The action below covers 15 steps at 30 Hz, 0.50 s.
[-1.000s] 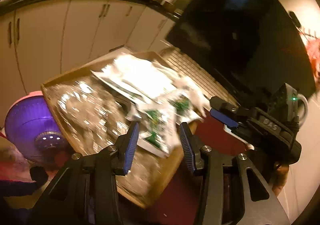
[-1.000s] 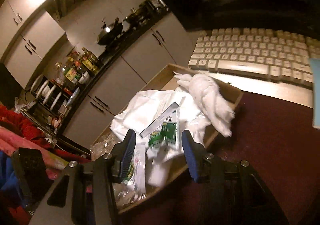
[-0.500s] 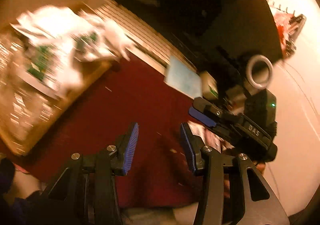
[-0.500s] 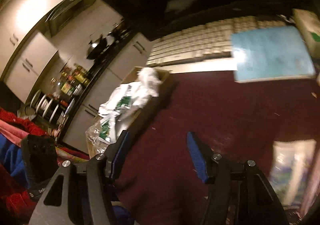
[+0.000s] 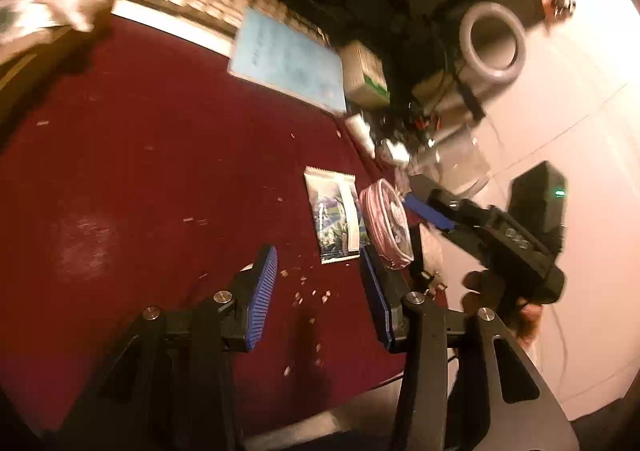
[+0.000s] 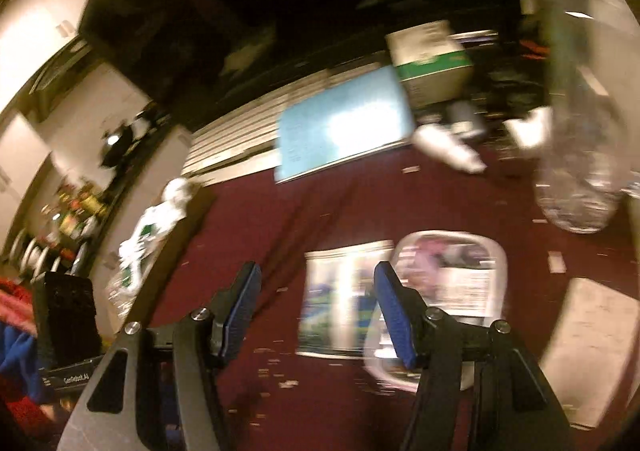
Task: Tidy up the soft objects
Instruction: 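Reach both grippers toward the flower packet and clear cartoon pouch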
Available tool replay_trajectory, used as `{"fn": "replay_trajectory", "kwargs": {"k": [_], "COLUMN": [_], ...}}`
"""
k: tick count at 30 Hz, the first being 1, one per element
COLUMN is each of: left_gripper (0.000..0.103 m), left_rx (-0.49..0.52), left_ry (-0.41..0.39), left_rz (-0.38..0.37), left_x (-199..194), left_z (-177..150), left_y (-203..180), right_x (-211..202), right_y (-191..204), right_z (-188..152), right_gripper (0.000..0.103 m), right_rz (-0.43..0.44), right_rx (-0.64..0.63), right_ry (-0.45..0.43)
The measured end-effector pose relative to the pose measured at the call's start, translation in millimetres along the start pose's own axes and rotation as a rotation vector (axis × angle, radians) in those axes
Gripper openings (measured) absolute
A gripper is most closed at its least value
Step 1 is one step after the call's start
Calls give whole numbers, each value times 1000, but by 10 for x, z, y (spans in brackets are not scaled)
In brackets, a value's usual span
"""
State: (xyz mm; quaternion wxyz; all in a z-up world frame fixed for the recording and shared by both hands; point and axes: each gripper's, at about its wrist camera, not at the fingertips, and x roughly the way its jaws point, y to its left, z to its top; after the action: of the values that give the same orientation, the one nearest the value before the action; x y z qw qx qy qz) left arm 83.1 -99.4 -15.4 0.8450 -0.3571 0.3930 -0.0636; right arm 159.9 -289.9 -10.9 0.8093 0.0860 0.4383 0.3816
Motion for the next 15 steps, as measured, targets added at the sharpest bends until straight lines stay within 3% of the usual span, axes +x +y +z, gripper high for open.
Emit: {"fn": "replay_trajectory", "kwargs": {"k": [3, 7, 10, 15], "left_gripper": [43, 43, 43, 47], "left_rx": [11, -3, 15, 6], "left_ry": [45, 114, 135, 144], "left_rz": [-23, -15, -9, 24], "left_x": [242, 556, 736, 914], "left_z": [52, 159, 237, 346], "left_y": [-86, -137, -235, -271], "right_x": [-102, -84, -28, 63], "right_y": [-113, -248, -413, -437], "right_z": [-14, -35, -52, -107], "right_gripper": [59, 69, 70, 71], "right_rz": [-68, -195, -181, -188], "right_rx": [6, 1, 63, 60], "right_ry": [-30, -30, 6, 52]}}
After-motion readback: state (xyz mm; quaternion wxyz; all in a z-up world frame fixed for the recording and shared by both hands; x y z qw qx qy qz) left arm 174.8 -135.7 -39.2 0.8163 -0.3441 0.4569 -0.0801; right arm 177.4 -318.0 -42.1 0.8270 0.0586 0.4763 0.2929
